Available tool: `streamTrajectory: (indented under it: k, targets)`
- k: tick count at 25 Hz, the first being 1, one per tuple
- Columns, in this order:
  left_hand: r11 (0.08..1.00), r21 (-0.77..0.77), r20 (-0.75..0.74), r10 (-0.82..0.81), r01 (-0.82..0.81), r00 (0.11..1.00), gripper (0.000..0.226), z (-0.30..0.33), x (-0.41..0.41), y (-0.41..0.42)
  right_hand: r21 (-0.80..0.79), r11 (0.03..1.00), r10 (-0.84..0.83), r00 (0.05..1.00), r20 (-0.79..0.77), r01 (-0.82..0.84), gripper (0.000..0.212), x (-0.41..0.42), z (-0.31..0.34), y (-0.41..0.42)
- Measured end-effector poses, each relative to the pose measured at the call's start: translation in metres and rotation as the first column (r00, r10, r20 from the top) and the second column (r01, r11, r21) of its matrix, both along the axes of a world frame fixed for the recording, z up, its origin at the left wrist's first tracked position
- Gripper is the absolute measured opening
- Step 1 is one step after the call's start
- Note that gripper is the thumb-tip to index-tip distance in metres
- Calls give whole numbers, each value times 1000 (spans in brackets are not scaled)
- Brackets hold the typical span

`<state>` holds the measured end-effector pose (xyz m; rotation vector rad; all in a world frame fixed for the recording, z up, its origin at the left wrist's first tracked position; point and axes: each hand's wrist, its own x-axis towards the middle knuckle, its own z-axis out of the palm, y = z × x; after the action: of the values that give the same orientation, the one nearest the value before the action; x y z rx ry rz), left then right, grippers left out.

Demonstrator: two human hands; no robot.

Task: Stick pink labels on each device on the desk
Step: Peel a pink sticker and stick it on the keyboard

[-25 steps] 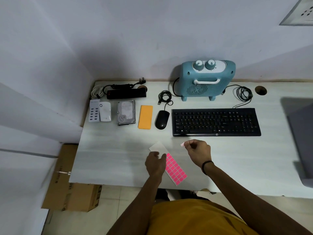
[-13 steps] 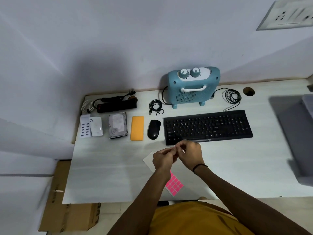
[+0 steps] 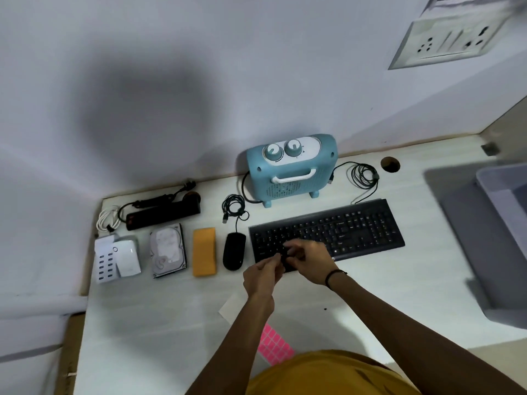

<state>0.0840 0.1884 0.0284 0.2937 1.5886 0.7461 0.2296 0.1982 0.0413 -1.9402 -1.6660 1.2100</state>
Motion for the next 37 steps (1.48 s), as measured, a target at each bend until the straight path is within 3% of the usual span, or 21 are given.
streamTrajectory:
  k: [3,6,10,14,16,20,27,30,33,37]
  targets:
    - [1000,-1,44,-2,2,999,19,-2,9,34,-28,992,124,931,344,-122,99,40,-9,50]
    - [1000,-6,71,-18,18,997,18,0,20,61,-240,903,428,702,569,-356,138,71,-23,89]
    - [1000,-22,109,23,-21,994,23,-4,26,85,-328,821,558,534,635,-467,151,82,-43,119]
    - [997,-74,140,24,-14,990,25,-7,39,76,-346,797,573,438,693,-496,145,84,-47,123]
    - [998,-64,183,23,-12,983,27,-4,42,72,-337,789,584,455,672,-514,131,81,-43,118]
    - [999,31,295,-30,22,955,32,19,52,80,-213,860,475,577,664,-463,98,84,-24,107]
    - [990,140,272,-40,2,961,20,48,71,77,3,891,306,605,735,-455,57,88,-5,57]
    - [984,178,227,-30,-12,973,15,47,61,76,96,903,263,716,646,-418,44,80,-9,28]
    - [982,185,154,-61,32,986,12,37,50,72,80,924,271,790,550,-373,47,70,-16,-2]
    - [949,146,-67,-273,280,960,13,7,39,55,-54,940,326,842,429,-337,46,63,-30,-31]
